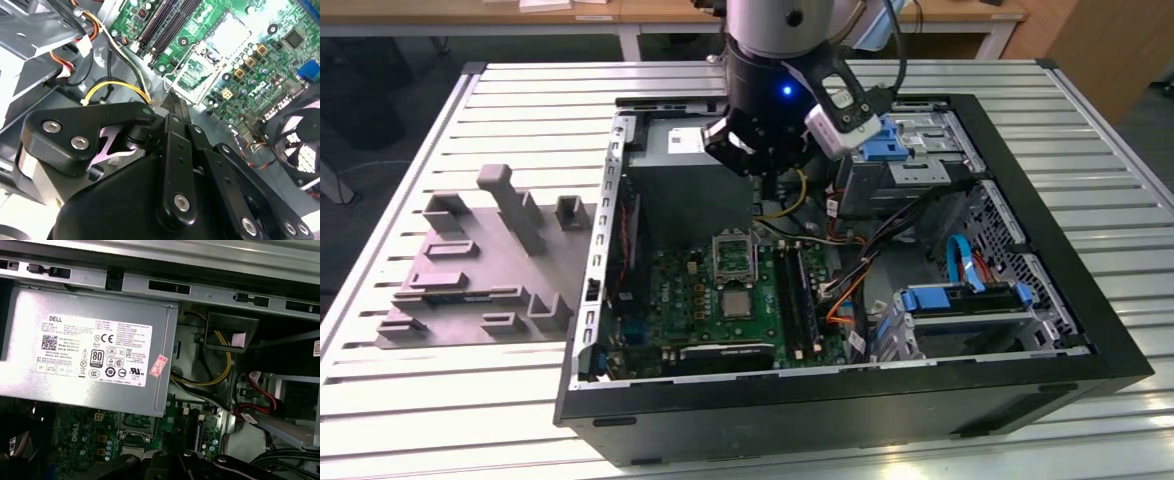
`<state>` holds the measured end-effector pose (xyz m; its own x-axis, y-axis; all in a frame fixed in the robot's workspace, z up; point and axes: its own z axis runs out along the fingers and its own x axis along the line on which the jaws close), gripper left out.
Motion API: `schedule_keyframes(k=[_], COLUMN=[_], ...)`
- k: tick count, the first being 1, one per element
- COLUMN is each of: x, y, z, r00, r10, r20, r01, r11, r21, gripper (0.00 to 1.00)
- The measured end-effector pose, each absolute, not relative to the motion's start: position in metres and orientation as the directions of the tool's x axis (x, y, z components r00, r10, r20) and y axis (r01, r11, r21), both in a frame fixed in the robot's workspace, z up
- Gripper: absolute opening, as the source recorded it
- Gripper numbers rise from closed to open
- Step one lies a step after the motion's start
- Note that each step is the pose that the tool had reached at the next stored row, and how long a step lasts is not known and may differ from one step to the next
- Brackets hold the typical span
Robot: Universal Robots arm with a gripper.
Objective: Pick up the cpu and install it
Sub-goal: 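Close the cpu cover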
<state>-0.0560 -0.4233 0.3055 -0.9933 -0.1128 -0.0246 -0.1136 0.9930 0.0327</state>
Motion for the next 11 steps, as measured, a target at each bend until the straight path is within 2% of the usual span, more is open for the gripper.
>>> schedule_keyframes(k=[6,11], x=[-0.056,-0.056], y=[-0.445,-0.446], z=[0.298,0.294], r00=[-0.993,-0.987], r10=[-0.113,-0.157], r20=[-0.024,-0.024], r01=[-0.114,-0.158], r11=[0.993,0.987], r21=[0.033,0.032], gripper=[0.11,0.11])
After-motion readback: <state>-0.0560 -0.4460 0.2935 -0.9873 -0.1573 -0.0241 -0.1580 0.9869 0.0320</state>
